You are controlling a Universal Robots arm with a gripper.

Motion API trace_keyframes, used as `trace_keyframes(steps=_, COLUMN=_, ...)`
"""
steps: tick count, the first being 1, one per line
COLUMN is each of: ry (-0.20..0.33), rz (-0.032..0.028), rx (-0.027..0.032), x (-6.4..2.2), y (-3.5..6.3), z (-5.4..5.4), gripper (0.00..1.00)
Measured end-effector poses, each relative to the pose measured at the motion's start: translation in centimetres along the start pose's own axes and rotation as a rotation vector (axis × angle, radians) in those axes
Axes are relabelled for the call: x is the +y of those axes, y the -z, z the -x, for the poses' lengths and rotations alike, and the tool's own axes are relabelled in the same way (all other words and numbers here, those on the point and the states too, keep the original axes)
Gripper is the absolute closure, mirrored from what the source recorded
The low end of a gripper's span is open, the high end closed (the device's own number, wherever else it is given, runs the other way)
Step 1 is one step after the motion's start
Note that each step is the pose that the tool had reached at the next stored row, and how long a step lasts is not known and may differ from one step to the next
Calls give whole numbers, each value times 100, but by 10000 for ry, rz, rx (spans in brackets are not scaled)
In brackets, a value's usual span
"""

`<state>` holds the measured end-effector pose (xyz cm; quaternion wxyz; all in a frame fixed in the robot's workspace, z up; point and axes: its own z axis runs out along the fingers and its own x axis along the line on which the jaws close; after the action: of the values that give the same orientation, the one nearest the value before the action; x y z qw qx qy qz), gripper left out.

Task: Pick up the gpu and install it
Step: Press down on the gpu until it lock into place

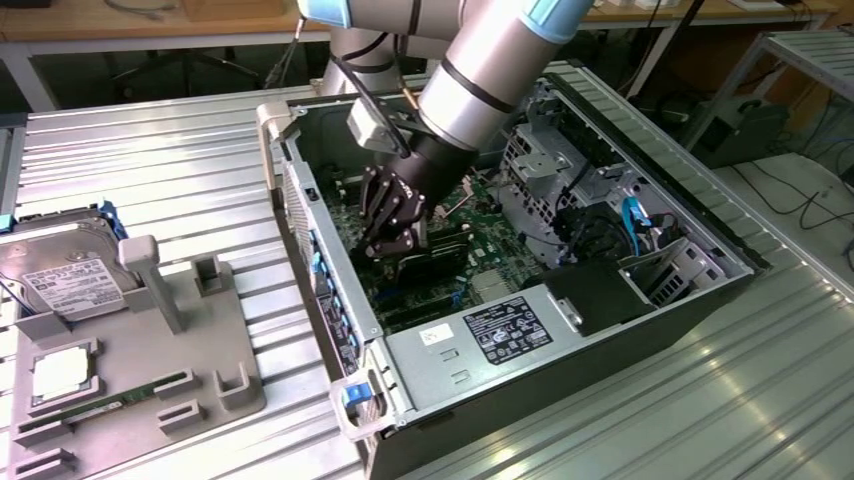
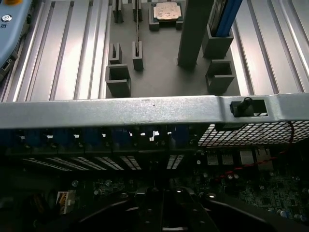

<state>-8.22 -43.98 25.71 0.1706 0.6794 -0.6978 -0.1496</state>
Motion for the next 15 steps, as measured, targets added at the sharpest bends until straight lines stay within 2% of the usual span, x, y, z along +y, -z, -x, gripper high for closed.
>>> trace_keyframes(steps=3, ry=-2, rz=4, rx=2, x=23, y=84, z=-2, gripper=89)
trace_keyframes(steps=8, ry=0, rz=0, rx=2, x=28, y=104, z=4, gripper=89)
trace_keyframes(steps=9, ry=-1, rz=-18, rx=2, x=28, y=104, z=7, gripper=89)
trace_keyframes(steps=10, ry=-4, rz=-110, rx=-1, x=29, y=104, z=10, gripper=89)
trace_keyframes(steps=11, ry=-7, rz=-232, rx=-4, x=29, y=104, z=13, gripper=89)
trace_keyframes(steps=13, ry=-16, rz=-536, rx=-4, x=28, y=103, z=16, gripper=89)
trace_keyframes(steps=15, ry=-38, rz=-915, rx=16, x=29, y=103, z=20, gripper=89)
